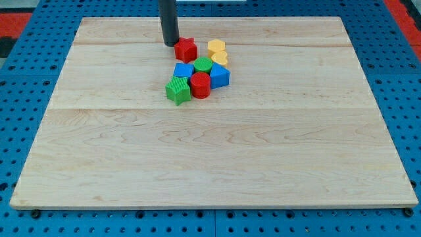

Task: Push the red star to the right side of the yellow cubes

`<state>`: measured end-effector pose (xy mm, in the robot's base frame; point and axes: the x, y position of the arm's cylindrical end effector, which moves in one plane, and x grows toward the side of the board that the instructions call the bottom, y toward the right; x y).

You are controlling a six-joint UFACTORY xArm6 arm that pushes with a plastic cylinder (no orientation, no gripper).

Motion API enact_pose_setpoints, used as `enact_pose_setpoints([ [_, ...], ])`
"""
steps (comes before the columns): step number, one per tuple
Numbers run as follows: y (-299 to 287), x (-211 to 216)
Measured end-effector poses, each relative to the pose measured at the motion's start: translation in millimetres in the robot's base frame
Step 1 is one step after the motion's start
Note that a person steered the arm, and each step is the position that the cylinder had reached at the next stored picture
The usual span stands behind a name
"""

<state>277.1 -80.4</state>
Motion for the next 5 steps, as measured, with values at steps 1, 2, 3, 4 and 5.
enact_pose_setpoints([
  [1, 0.1, 8.6],
  [2, 6.8, 14.5],
  [3, 11.1, 21.1],
  [4, 14.8, 25.7],
  [5, 17.2, 27.3],
])
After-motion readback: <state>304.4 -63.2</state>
